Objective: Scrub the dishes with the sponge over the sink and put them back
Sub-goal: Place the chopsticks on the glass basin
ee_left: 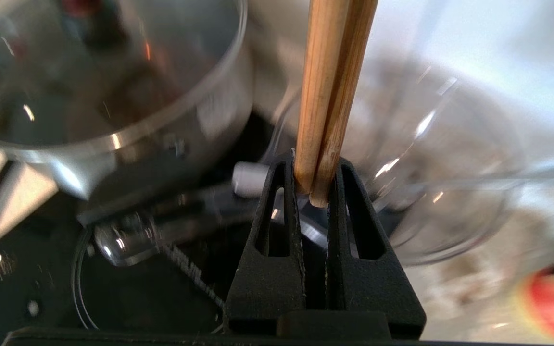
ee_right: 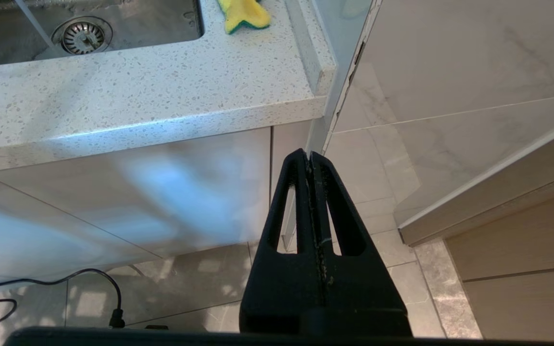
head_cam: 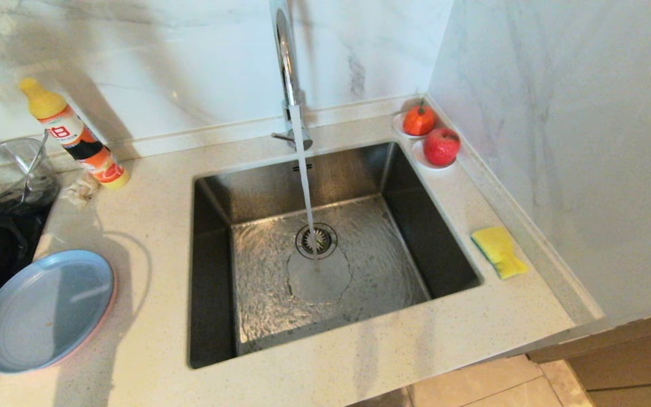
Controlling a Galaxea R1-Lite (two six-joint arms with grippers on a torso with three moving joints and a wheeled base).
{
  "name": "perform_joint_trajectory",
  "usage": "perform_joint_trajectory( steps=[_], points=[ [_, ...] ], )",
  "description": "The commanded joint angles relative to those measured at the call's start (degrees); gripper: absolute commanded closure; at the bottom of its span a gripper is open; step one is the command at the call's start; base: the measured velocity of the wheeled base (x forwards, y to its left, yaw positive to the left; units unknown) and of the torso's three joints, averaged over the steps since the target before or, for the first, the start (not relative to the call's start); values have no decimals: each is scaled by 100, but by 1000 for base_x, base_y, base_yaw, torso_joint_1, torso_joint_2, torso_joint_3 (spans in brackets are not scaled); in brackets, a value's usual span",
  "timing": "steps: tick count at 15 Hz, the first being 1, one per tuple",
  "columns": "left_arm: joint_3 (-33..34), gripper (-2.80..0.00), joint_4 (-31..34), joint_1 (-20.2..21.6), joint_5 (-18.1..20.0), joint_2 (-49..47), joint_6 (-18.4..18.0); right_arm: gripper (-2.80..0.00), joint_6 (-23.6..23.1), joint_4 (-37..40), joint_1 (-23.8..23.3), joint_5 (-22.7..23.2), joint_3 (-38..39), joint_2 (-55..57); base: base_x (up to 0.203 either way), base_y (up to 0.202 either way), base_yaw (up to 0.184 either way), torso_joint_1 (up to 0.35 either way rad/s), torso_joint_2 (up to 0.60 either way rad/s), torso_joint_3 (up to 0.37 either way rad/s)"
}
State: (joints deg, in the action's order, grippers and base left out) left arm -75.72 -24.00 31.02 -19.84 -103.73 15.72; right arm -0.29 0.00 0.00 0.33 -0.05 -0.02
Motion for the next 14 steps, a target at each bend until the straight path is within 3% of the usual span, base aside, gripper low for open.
perform_joint_trajectory(
  steps=[1,6,14],
  points=[
    [10,0,-16,10,52,-461,47,0,-6,0,0,2,-4,2,0,0,0,0,0,0],
    [-172,0,-31,5,248,-900,164,0,-3,0,0,2,-4,2,0,0,0,0,0,0],
    [-672,0,-17,-123,261,-1247,248,0,1,0,0,2,-4,2,0,0,0,0,0,0]
  ],
)
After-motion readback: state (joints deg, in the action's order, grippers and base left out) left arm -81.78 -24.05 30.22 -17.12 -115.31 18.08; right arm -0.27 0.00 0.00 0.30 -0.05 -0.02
